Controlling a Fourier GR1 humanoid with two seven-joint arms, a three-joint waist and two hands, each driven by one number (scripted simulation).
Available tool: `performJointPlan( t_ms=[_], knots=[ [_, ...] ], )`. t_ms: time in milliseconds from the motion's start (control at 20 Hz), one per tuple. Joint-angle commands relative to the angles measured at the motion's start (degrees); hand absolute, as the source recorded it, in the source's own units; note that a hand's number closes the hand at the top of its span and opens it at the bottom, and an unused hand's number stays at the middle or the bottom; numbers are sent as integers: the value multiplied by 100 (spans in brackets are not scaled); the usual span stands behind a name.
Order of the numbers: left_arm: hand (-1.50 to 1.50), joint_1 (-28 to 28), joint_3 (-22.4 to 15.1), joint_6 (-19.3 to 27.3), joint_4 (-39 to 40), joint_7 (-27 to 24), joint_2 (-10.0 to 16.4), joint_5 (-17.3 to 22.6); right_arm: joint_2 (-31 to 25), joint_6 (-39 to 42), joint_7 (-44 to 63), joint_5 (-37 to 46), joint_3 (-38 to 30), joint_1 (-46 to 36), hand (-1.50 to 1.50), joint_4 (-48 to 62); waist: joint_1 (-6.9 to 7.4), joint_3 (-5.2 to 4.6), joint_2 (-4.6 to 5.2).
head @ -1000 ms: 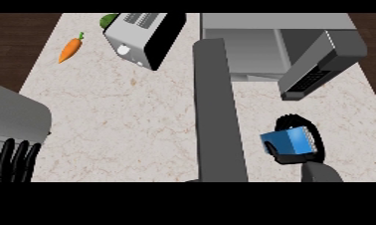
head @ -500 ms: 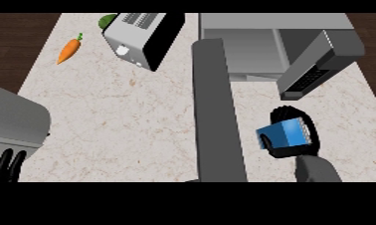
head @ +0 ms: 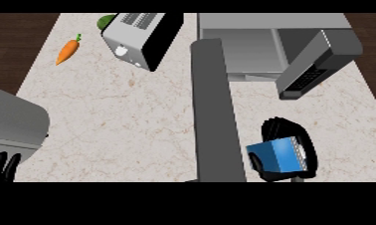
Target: Pick up the milk, place it into the microwave and close the microwave
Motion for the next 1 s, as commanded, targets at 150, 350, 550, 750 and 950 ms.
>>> performJointPlan(
  t_ms=[150,350,550,750,950],
  knots=[
    [-150,368,91,-242,-257,27,-117,154,133,-1217,1165,-226,1007,697,150,-1901,43,3,5],
    [-150,57,587,-481,312,-179,12,256,135,-1538,1256,-162,1099,275,150,-1684,53,5,17],
    [-150,82,569,-457,-65,231,39,471,135,-2069,912,-129,1172,-718,150,-681,80,7,25],
    [-150,-266,887,-339,203,216,152,462,130,-2855,1192,-19,1283,-1255,150,-534,79,6,27],
    [-150,-208,1043,-629,514,-6,290,516,124,-3384,1397,284,995,-2050,150,278,139,5,37]
  ],
)
